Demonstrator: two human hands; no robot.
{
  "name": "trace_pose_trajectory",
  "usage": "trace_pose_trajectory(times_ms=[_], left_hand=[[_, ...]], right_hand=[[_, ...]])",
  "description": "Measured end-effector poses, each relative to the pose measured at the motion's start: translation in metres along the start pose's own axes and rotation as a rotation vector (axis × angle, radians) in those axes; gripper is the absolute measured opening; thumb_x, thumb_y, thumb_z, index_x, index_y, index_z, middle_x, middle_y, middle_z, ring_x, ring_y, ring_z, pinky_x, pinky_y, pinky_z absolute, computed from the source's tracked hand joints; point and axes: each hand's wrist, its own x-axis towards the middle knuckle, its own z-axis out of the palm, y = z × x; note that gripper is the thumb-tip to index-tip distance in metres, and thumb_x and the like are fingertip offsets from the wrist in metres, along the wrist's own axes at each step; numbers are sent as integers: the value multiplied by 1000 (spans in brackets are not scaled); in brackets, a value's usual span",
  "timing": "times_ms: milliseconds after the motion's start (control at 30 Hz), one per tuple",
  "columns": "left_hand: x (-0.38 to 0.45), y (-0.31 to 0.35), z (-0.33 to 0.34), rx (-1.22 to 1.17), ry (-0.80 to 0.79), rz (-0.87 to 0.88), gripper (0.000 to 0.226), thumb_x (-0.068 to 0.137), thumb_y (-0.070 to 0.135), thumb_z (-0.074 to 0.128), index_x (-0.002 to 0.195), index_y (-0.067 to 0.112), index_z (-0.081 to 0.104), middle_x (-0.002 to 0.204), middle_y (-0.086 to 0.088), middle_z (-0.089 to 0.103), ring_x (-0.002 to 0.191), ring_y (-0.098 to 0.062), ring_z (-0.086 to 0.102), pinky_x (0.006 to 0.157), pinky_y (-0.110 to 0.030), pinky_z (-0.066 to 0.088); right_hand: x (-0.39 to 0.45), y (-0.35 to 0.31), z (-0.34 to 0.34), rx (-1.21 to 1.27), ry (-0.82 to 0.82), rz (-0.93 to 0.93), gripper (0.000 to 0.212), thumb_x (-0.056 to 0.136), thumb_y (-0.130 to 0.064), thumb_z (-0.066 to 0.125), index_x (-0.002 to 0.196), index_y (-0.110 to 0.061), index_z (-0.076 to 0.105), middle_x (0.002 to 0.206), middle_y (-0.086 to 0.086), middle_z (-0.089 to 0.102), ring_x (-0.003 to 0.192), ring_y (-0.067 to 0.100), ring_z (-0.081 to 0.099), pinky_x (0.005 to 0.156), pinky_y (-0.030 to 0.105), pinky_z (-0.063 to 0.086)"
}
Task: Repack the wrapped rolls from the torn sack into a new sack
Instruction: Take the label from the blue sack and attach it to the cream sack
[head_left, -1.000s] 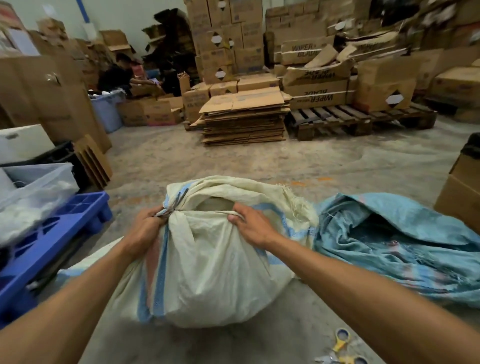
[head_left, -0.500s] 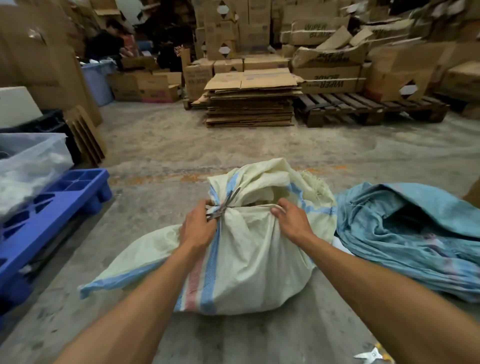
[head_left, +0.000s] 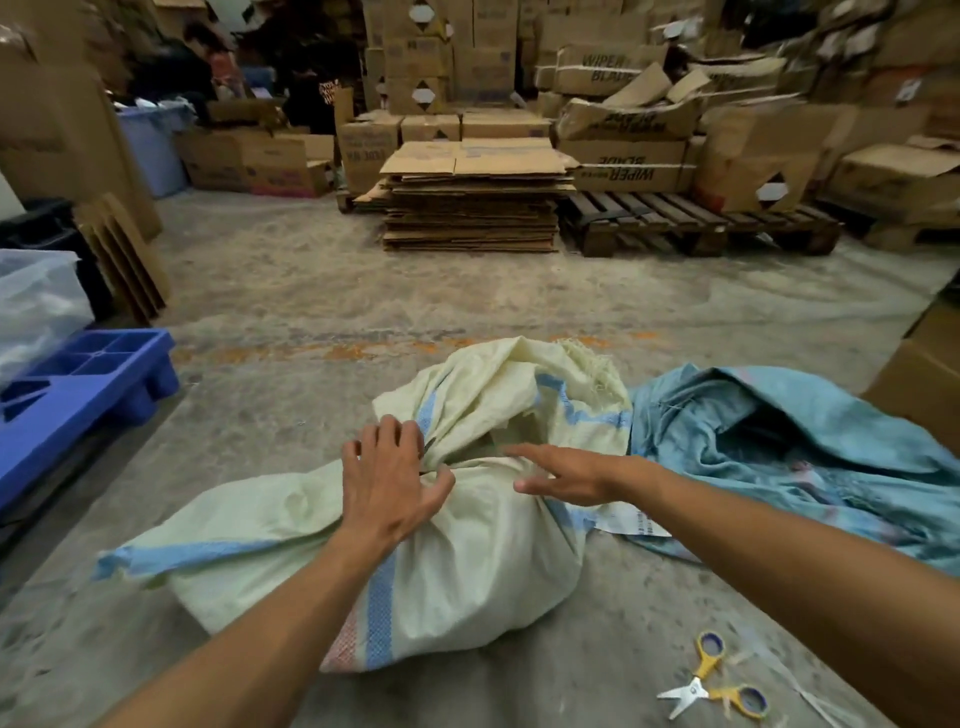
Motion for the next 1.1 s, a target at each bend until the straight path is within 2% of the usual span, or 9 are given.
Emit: trace_pose_trajectory(times_ms=[100, 200, 367, 500, 600, 700, 900, 1000, 1100], left_hand=[[5, 29, 1, -110, -70, 257, 31, 81, 57, 43, 88, 27, 50, 89, 7, 51, 88, -19, 45, 77, -36, 38], [8, 87, 1, -225, -199, 440, 26, 86, 50, 46, 93, 28, 57, 92, 9, 58, 91, -17, 50, 78, -32, 39], [20, 174, 27, -278, -564, 424, 31, 91, 38, 56, 119, 25, 58, 111, 3, 64, 101, -18, 59, 87, -35, 50], [28, 220, 85, -240, -643, 331, 49, 90, 32, 59, 137, 19, 51, 128, -4, 61, 116, -23, 56, 96, -38, 48], [28, 246, 129, -193, -678, 260, 64, 88, 36, 61, 145, 17, 39, 139, -7, 49, 124, -28, 51, 99, -41, 46], [22, 260, 162, -131, -628, 235, 65, 84, 45, 63, 139, 18, 40, 136, -4, 45, 120, -29, 51, 91, -43, 48], [14, 287, 188, -52, -242, 269, 56, 73, 63, 56, 109, 20, 49, 111, -1, 53, 96, -24, 55, 73, -37, 45], [17, 294, 192, -40, -152, 308, 40, 79, 56, 54, 97, 21, 51, 92, -1, 56, 76, -23, 58, 57, -34, 42], [22, 299, 194, -53, -129, 373, 30, 87, 49, 50, 89, 20, 57, 79, 0, 59, 59, -22, 60, 45, -30, 36]], right_hand=[[-26, 28, 0, 68, 223, -1, 47, 103, -38, 42, 146, -20, 36, 139, 5, 51, 117, 19, 54, 95, 28, 43], [-45, 75, 1, 9, 342, 113, 29, 101, -27, 49, 129, -19, 46, 118, 5, 62, 98, 21, 60, 86, 35, 48], [-67, 148, 24, -135, 349, 284, 60, 83, -24, 66, 137, -26, 39, 136, 2, 51, 124, 27, 46, 95, 39, 42], [-74, 193, 44, -284, 309, 302, 92, 78, -32, 71, 153, -29, 17, 153, -2, 31, 139, 25, 28, 110, 40, 29], [-74, 227, 53, -299, 362, 280, 95, 80, -35, 72, 154, -28, 13, 157, -4, 24, 143, 23, 21, 112, 40, 25], [-74, 245, 57, -289, 407, 228, 84, 82, -33, 70, 152, -28, 23, 154, -5, 31, 139, 23, 29, 107, 39, 30], [-74, 274, 58, -130, 591, 259, 45, 83, -36, 69, 127, -34, 58, 127, -8, 65, 122, 18, 55, 98, 37, 35], [-78, 283, 58, 213, 697, 282, 40, 70, -34, 82, 104, -32, 62, 97, -12, 72, 97, 17, 66, 90, 37, 47], [-86, 286, 52, 288, 717, 260, 40, 67, -29, 84, 96, -29, 58, 81, -15, 66, 83, 12, 64, 82, 37, 51]])
